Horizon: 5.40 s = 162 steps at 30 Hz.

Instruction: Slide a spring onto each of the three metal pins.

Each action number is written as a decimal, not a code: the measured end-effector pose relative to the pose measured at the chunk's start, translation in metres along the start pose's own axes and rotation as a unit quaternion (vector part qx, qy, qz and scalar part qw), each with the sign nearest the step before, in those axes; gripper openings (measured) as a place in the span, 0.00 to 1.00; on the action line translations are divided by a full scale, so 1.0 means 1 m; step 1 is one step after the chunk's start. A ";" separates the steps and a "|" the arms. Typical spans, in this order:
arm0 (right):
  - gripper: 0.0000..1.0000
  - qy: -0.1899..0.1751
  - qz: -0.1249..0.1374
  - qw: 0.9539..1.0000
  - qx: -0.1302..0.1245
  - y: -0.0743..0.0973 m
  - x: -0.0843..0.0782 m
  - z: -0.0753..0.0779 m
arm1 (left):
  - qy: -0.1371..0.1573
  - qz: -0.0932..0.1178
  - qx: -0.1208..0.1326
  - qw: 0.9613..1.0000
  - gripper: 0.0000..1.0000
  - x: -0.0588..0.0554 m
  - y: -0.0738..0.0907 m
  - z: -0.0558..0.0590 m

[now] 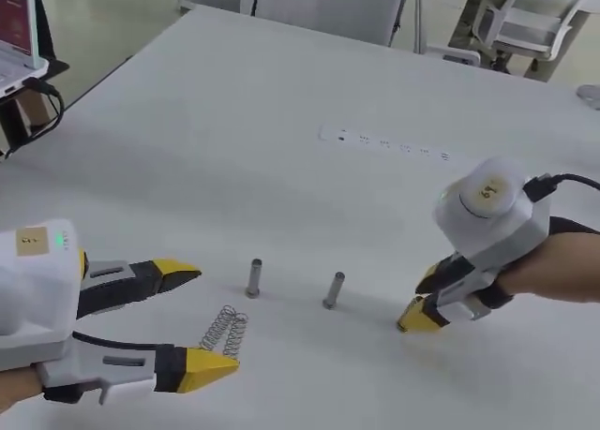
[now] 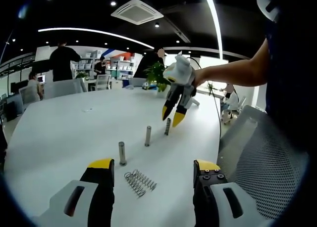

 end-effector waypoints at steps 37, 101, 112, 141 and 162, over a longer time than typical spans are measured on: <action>0.27 0.037 0.101 0.994 -0.031 0.069 0.039 -0.045 | 0.006 -0.027 0.018 0.999 0.54 -0.018 0.002 -0.013; 0.71 -0.098 0.368 0.915 -0.129 0.056 -0.052 -0.061 | -0.026 -0.101 0.051 0.993 0.28 -0.049 -0.005 -0.028; 0.69 -0.106 0.361 0.917 -0.129 0.055 -0.053 -0.063 | -0.024 -0.109 0.049 0.993 0.25 -0.057 -0.010 -0.030; 0.64 -0.121 0.352 0.919 -0.132 0.054 -0.067 -0.057 | -0.061 -0.105 0.073 0.990 0.15 -0.060 -0.017 -0.033; 0.61 -0.126 0.351 0.919 -0.129 0.054 -0.070 -0.056 | -0.050 -0.105 0.072 0.991 0.03 -0.060 -0.016 -0.032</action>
Point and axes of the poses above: the centre of the closed fingertips' face, and the gripper's own axes: y roughly backward along the fingers, z roughly to its right, x roughly out of its top, the point moved 7 cm from there along y, roughly backward along the fingers, and after that the axes turned 10 degrees about z, right-handed, at the moved point
